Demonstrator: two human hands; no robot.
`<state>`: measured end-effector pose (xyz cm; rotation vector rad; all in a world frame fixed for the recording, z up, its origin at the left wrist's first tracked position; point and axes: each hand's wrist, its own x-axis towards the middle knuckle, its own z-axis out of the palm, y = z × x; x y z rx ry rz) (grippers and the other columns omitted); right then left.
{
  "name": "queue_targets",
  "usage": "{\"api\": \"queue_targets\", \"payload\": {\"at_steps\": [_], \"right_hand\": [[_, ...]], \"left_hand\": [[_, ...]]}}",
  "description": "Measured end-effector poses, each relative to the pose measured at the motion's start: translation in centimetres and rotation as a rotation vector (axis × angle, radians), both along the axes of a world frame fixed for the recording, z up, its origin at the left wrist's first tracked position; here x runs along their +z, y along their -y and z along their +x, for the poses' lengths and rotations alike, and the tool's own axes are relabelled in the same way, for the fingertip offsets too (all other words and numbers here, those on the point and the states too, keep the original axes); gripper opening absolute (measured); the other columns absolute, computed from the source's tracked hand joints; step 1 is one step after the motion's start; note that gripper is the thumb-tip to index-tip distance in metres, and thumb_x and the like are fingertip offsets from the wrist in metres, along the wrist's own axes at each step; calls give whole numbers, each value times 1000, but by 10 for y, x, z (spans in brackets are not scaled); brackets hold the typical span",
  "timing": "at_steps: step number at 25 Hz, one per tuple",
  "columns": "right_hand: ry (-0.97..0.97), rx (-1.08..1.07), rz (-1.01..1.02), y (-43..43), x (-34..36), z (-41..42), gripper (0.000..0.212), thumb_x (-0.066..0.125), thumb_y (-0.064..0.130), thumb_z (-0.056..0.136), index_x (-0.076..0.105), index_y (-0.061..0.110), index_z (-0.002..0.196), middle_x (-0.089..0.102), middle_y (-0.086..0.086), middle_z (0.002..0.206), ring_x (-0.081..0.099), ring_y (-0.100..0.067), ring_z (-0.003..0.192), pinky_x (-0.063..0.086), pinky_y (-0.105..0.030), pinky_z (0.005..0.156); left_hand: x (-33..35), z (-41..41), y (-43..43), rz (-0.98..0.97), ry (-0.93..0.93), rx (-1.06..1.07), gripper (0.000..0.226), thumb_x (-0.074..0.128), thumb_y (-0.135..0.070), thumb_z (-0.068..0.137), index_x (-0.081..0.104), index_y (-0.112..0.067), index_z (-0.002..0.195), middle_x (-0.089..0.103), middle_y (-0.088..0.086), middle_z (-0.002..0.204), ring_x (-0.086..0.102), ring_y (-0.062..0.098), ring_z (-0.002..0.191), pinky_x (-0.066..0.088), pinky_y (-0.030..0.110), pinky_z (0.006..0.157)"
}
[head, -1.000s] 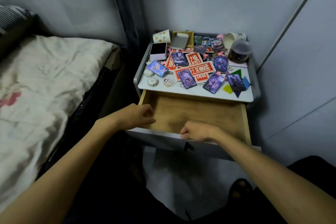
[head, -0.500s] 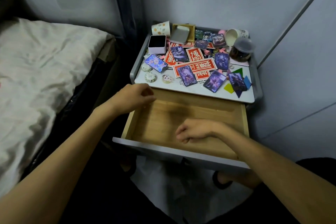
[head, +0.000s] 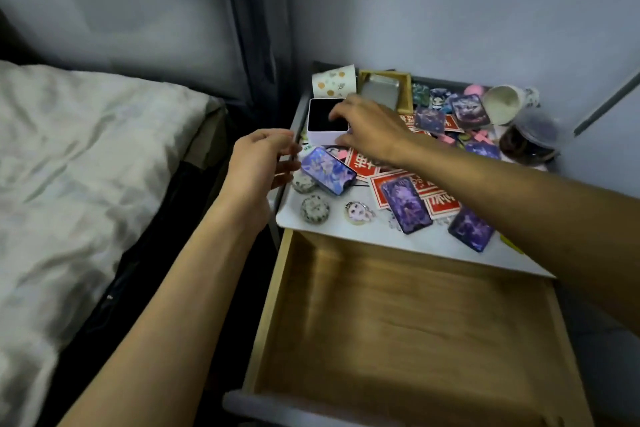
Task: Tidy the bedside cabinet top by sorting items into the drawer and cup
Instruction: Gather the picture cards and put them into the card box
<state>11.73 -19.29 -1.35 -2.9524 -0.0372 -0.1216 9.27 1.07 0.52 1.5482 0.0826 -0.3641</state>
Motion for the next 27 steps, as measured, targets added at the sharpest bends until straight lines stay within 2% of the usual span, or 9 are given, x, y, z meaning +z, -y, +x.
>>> {"api": "queue_targets", "payload": {"at_steps": [5,9,12,15,17,19,22,25,27], "right_hand": [[59,20,-99,-3,-27,23,35,74,32,83,63,21,115,63,0,115,61,-24,102,53,-43,80],[89,1,-69,-6,-22,21,29,75,31,82,68,22,109,67,1,109,63,-24,99,52,-44,84],[152,-30,25,-7,0,4,25,76,29,80,69,24,104,68,4,103,63,-19,95,52,-44,84],[215,36,134,-16,23,-24,23,78,28,77,69,27,99,68,9,98,62,-12,89,54,-42,80],[201,143,180,-29,30,-43,23,78,29,77,68,29,97,66,13,95,61,-7,85,55,-39,75],[166,238,249,-40,31,-54,23,75,33,78,65,31,100,62,17,98,59,-2,85,55,-33,75],[215,92,450,-43,21,-55,37,71,38,79,59,31,113,49,18,113,58,0,84,54,-20,76],[-15,-142,317,-39,-5,-50,56,73,44,80,52,22,127,47,7,125,55,-5,102,51,-33,91],[-162,-149,170,-40,-21,-46,70,75,49,76,48,20,133,48,-1,131,48,-18,119,44,-36,95]], "left_hand": [[-1,19,0,-121,-119,32,13,58,-22,91,68,-18,99,68,-5,80,65,9,69,48,21,60],[0,18,-1,-136,-116,49,12,57,-19,92,67,-16,98,66,1,93,61,12,78,48,22,64],[5,13,-1,-174,-128,92,12,55,-14,91,67,-17,89,62,1,86,56,16,81,46,26,71],[10,10,1,-205,-160,73,25,55,-18,94,73,-19,76,68,-2,76,61,16,75,49,24,67],[12,8,4,-241,-205,63,17,55,-18,96,70,-11,92,68,9,91,64,24,82,52,28,67],[10,8,5,-319,-214,121,13,53,-7,96,64,0,94,66,15,83,64,27,76,51,28,60],[9,11,0,-392,-196,265,17,47,3,94,63,2,97,68,13,76,68,24,68,55,27,57],[5,18,-8,-344,-176,362,23,47,0,95,61,0,113,69,18,103,68,31,92,58,40,79],[6,19,-10,-382,-182,352,25,48,-1,95,61,-3,115,70,15,99,71,23,78,59,34,63]]}}
